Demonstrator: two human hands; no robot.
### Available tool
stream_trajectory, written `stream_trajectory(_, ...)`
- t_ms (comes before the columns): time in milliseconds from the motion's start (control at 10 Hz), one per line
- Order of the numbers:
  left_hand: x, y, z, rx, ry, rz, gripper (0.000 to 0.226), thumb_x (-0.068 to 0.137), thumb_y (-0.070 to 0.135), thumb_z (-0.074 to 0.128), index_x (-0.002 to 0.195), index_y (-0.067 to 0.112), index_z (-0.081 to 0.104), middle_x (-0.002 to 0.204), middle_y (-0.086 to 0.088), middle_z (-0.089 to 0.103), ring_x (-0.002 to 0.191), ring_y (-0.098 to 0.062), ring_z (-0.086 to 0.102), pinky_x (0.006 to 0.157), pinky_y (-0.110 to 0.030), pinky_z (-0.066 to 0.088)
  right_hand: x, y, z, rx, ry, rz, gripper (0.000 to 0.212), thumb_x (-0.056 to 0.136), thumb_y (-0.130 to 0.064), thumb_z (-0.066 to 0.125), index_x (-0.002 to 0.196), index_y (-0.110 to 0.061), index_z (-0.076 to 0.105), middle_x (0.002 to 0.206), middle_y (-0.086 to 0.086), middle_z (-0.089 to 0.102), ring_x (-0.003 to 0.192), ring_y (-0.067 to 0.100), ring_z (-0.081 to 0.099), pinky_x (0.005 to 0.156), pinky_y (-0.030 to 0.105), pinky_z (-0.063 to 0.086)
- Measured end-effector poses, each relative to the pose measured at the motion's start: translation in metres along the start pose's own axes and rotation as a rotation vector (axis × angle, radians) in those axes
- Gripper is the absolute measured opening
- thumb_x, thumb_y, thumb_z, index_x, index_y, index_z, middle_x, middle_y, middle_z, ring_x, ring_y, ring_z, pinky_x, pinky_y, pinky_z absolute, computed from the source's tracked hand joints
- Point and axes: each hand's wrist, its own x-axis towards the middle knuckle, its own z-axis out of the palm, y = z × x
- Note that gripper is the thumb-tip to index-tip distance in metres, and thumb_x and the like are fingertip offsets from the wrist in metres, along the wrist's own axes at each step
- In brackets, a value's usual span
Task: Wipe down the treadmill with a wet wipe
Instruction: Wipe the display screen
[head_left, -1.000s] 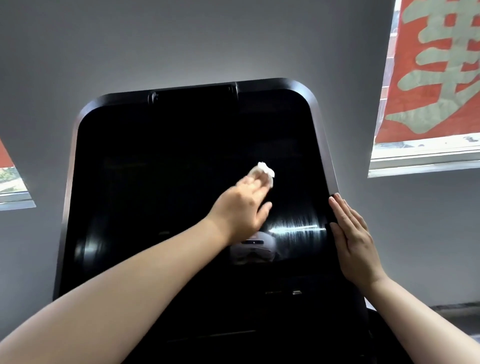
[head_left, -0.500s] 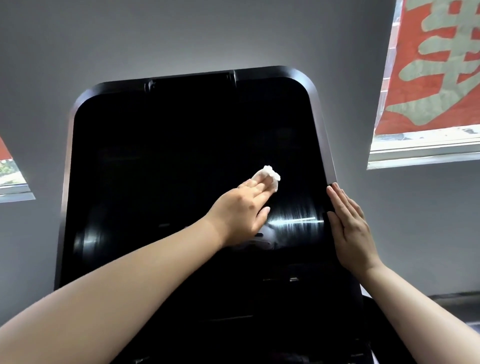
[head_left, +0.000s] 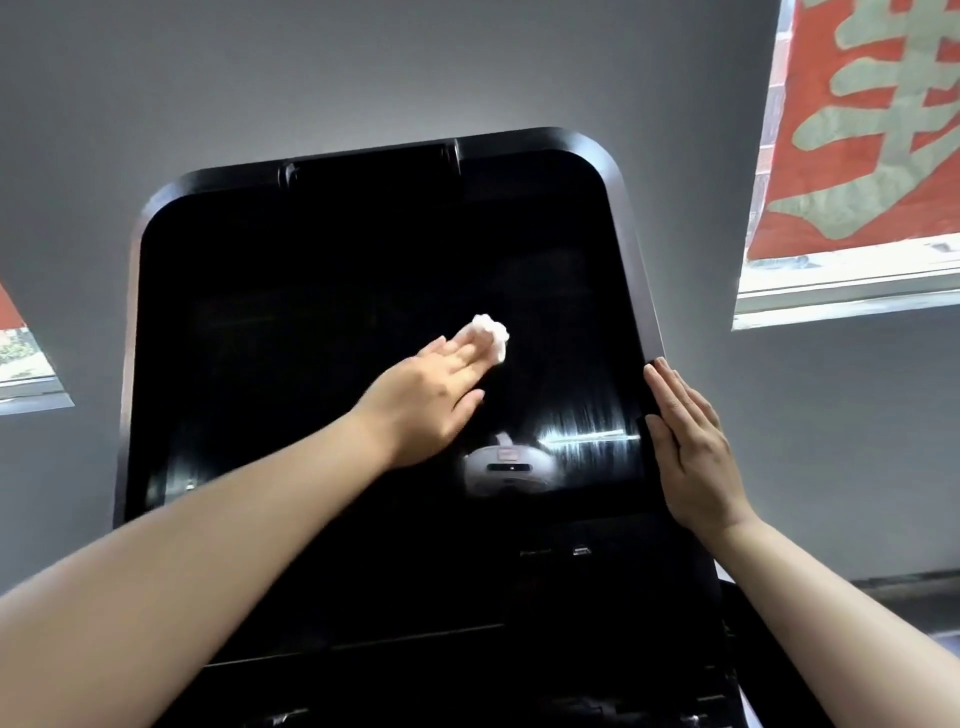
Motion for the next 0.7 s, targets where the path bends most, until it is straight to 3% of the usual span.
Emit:
stream_trajectory(100, 0.012, 0.040, 0.012, -0.116, 0.027, -0.118, 0.054, 0.086, 0.027, 0.039, 0.122, -0.009, 0.056, 0.127, -0.027, 0.055, 0.127, -0.037, 0.043, 0.107, -0.040, 0.035, -0.001, 0.000, -0.002, -0.003, 0.002, 0.002, 0.050, 0.095, -0.028, 0.033, 0.139, -0.006, 0.041, 0.143, 0.001, 0.035, 0.133, 0.015, 0.031, 0.110, 0.008, 0.015)
stream_trajectory(200, -0.028, 0.075, 0.017, -0.108, -0.012, 0.096, 0.053, 0.094, 0.031, 0.035, 0.125, -0.006, 0.055, 0.129, -0.021, 0.056, 0.131, -0.033, 0.040, 0.112, -0.033, 0.021, -0.001, -0.001, -0.001, -0.005, 0.000, 0.002, 0.050, 0.095, -0.027, 0.033, 0.139, -0.005, 0.041, 0.143, 0.000, 0.036, 0.133, 0.016, 0.031, 0.111, 0.009, 0.016)
stream_trajectory(300, -0.082, 0.069, 0.015, -0.074, -0.118, 0.314, 0.052, 0.097, 0.031, 0.031, 0.137, 0.002, 0.043, 0.143, -0.011, 0.045, 0.140, -0.022, 0.025, 0.116, -0.032, 0.016, -0.001, -0.002, -0.001, -0.004, 0.001, 0.002, 0.049, 0.095, -0.026, 0.033, 0.139, -0.004, 0.043, 0.143, 0.001, 0.036, 0.133, 0.016, 0.031, 0.111, 0.009, 0.015)
stream_trajectory(400, -0.078, 0.039, 0.011, -0.039, -0.170, 0.458, 0.050, 0.090, 0.030, 0.037, 0.137, 0.011, 0.040, 0.141, -0.005, 0.049, 0.137, -0.018, 0.033, 0.111, -0.032, 0.025, -0.001, -0.002, -0.001, 0.000, 0.006, -0.004, 0.049, 0.096, -0.025, 0.033, 0.139, -0.004, 0.042, 0.143, 0.001, 0.036, 0.133, 0.016, 0.031, 0.111, 0.009, 0.015)
stream_trajectory(500, -0.023, 0.016, 0.006, 0.018, -0.080, 0.239, 0.051, 0.087, 0.028, 0.037, 0.127, 0.003, 0.056, 0.127, -0.015, 0.060, 0.123, -0.026, 0.053, 0.105, -0.038, 0.035, -0.001, -0.001, -0.001, 0.011, -0.003, 0.003, 0.049, 0.096, -0.025, 0.034, 0.139, -0.004, 0.041, 0.143, 0.000, 0.035, 0.133, 0.015, 0.030, 0.111, 0.008, 0.015)
stream_trajectory(600, 0.024, 0.025, 0.006, -0.049, -0.037, -0.092, 0.061, 0.089, 0.033, 0.027, 0.133, -0.004, 0.047, 0.140, -0.020, 0.044, 0.135, -0.026, 0.032, 0.111, -0.037, 0.026, -0.001, -0.001, -0.001, 0.000, 0.000, -0.002, 0.049, 0.096, -0.025, 0.034, 0.139, -0.005, 0.042, 0.143, 0.000, 0.035, 0.133, 0.016, 0.031, 0.111, 0.008, 0.014)
stream_trajectory(700, 0.024, 0.072, 0.021, -0.076, -0.061, -0.046, 0.058, 0.087, 0.032, 0.034, 0.122, -0.008, 0.057, 0.126, -0.025, 0.057, 0.124, -0.037, 0.049, 0.108, -0.033, 0.022, 0.000, -0.001, -0.001, -0.003, 0.002, -0.006, 0.049, 0.095, -0.024, 0.034, 0.138, -0.003, 0.043, 0.142, 0.001, 0.035, 0.132, 0.017, 0.032, 0.111, 0.009, 0.016)
